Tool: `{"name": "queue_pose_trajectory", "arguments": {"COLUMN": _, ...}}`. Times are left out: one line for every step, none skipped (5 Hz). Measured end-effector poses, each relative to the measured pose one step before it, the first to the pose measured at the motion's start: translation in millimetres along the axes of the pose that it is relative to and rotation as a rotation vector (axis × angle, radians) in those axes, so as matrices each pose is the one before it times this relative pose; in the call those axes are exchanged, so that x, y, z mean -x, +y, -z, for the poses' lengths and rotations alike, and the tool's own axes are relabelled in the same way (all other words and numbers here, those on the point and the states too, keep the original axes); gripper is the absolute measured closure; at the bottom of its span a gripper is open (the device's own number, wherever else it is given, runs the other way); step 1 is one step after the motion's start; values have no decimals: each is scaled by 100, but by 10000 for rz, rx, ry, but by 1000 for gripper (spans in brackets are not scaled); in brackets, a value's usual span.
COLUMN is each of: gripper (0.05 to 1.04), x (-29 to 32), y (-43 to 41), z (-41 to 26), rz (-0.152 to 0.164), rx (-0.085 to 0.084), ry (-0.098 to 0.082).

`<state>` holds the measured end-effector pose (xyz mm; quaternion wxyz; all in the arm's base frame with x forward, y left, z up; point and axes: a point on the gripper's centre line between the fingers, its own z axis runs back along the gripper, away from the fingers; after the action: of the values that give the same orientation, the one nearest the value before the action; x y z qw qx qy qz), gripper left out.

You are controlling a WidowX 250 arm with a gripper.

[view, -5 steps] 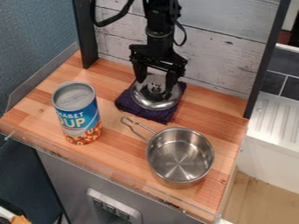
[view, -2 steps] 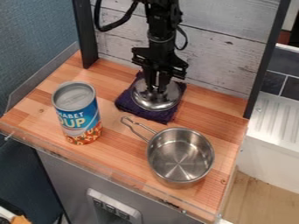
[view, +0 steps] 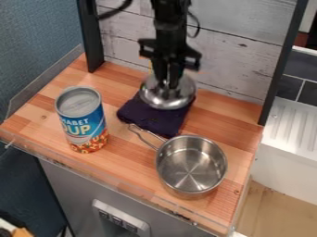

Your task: Closed the pot

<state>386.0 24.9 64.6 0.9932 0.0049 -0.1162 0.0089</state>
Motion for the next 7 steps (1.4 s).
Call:
{"name": "queue_pose_trajectory", "arguments": {"gripper": 800, "x": 2126, "y": -2203, "z": -2781, "rz": 794, "rx": 428, "ry": -380}}
{"name": "queue_pose_trajectory", "arguments": {"gripper": 800, "x": 3248, "y": -1929, "z": -883, "rz": 650, "rx": 216, "ry": 226}}
{"name": "queue_pose_trajectory", "arguments": {"gripper": 800, "x": 2458, "y": -2694, "z": 166, "rz": 966, "rx": 109, "ry": 226}}
{"name": "queue_pose_trajectory", "arguments": {"gripper": 800, "x": 995, "y": -1230, "z": 876, "rz": 380, "rx": -86, "ry": 180}}
{"name": "queue_pose_trajectory", "arguments": {"gripper": 800, "x": 102, "y": -902, "z": 527, "rz": 303, "rx": -62, "ry": -22}}
{"name": "queue_pose_trajectory", "arguments": {"gripper": 800, "x": 194, "y": -683, "z": 1323, "rz": 222, "rx": -10, "ry": 276}}
{"name": "queue_pose_trajectory", "arguments": {"gripper": 801, "x": 168, "y": -227, "z": 570, "rz": 44, "rx": 92, "ry": 146}}
